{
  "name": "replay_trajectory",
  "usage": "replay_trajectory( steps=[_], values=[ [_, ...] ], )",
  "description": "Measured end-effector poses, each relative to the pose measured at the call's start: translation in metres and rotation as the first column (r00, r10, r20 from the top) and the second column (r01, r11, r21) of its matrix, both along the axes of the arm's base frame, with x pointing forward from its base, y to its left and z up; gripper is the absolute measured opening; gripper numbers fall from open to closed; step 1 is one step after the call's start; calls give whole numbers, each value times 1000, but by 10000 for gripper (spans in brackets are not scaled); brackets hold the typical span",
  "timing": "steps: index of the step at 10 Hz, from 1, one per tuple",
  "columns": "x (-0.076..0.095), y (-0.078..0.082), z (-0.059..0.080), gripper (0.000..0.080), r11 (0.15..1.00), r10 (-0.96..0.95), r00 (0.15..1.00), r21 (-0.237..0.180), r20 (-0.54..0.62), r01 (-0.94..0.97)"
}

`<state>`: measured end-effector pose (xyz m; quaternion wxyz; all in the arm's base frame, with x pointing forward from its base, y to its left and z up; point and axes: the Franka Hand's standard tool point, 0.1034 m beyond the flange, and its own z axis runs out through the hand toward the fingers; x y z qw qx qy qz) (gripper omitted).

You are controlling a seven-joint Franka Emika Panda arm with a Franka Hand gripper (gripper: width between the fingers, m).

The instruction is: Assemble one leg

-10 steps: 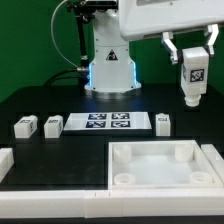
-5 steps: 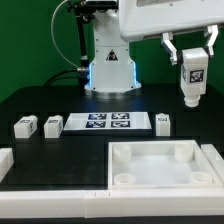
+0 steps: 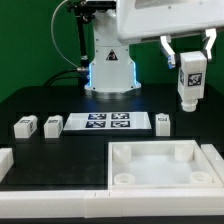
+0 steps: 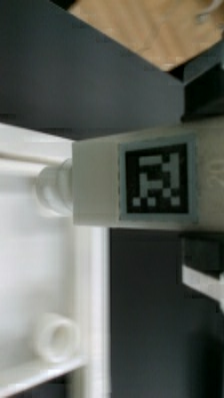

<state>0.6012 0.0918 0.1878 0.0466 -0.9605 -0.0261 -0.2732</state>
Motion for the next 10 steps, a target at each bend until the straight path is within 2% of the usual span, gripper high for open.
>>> replay_trajectory(
  steps=[1,2,3,6,7,8,10],
  values=[
    [12,0,-1,292,1000,-7,993,9,121,6],
    [14,2,-15,292,1000,-14,985,15,171,12],
    [9,7,-26,293,1000,-19,993,20,120,16],
    [9,7,-26,294,1000,-13,993,15,121,11],
    [5,12,-33,294,1000,-18,995,21,97,16],
    [7,15,-42,294,1000,-13,997,16,75,12],
    [20,9,-55,294,1000,-13,999,6,45,12]
  ],
)
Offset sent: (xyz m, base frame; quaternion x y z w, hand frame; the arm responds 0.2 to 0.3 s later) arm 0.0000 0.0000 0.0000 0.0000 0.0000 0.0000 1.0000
